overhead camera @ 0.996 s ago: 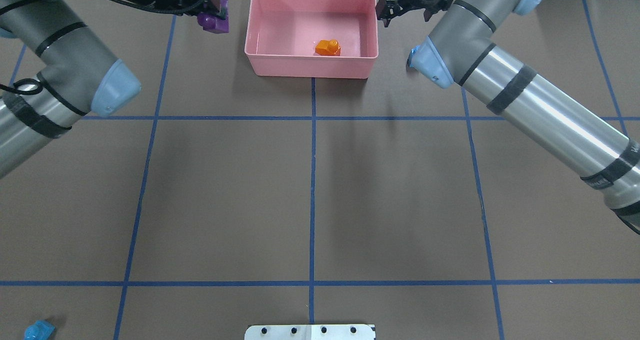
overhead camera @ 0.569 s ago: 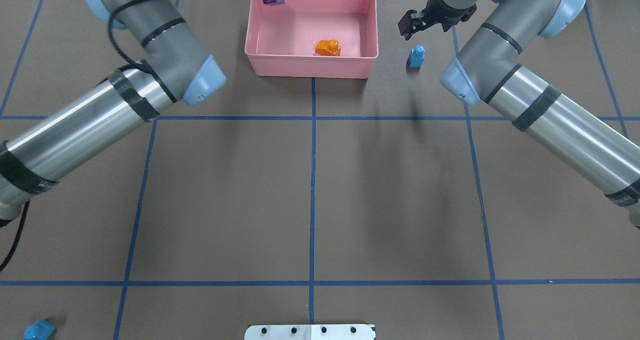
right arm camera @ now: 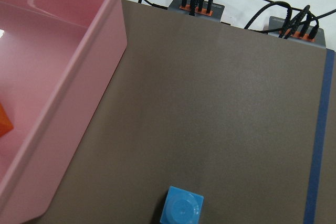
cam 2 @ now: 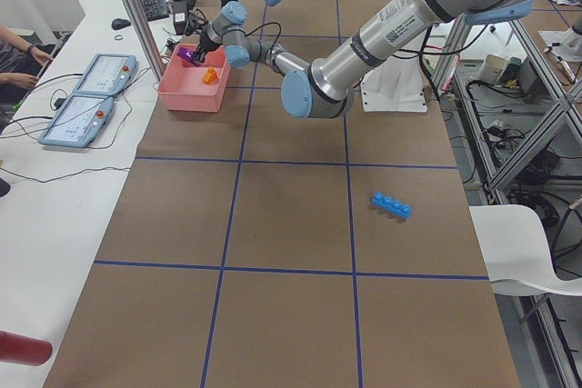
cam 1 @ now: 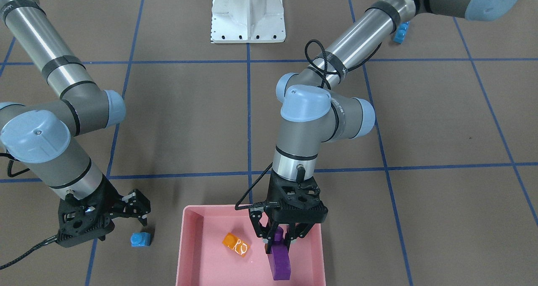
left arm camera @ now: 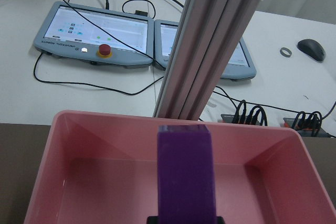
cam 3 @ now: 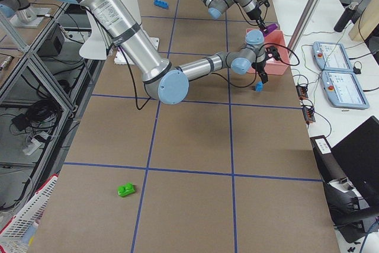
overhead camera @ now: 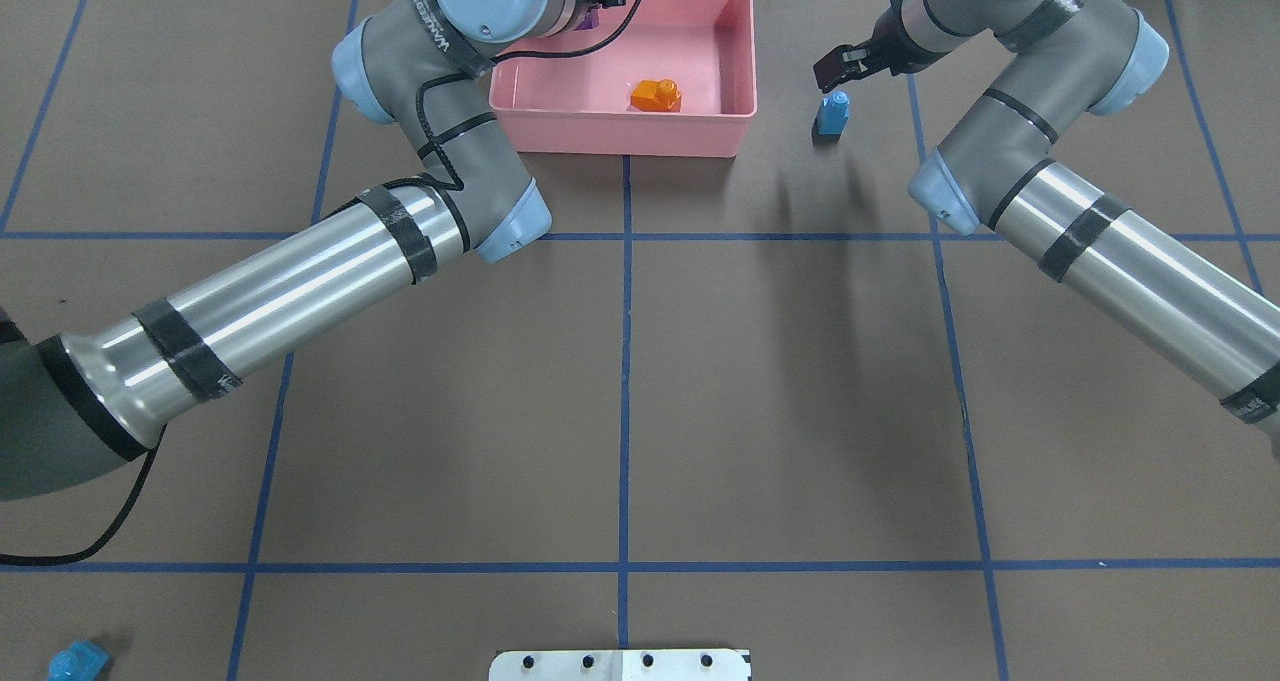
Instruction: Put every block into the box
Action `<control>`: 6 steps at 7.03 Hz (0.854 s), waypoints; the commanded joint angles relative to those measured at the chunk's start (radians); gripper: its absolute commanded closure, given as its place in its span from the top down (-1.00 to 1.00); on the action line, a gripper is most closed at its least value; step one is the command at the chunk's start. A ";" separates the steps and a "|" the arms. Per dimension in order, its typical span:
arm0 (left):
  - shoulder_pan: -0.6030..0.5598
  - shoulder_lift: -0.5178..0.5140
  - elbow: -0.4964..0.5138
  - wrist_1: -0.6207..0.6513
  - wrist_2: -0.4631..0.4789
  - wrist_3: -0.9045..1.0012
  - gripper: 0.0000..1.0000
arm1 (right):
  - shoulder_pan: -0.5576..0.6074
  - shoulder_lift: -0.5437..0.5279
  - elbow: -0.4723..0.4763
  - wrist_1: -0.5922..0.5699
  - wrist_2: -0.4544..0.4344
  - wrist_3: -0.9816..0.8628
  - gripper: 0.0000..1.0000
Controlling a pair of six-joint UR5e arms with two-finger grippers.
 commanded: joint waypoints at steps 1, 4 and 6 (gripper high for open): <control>0.006 -0.019 0.075 -0.001 0.046 0.002 -1.00 | -0.008 0.013 -0.127 0.151 -0.008 0.003 0.98; 0.014 -0.060 0.081 0.002 0.045 0.000 -0.14 | -0.025 0.045 -0.171 0.158 -0.023 0.003 0.98; 0.023 -0.060 0.077 0.002 0.045 0.002 1.00 | -0.043 0.090 -0.233 0.158 -0.036 0.005 0.98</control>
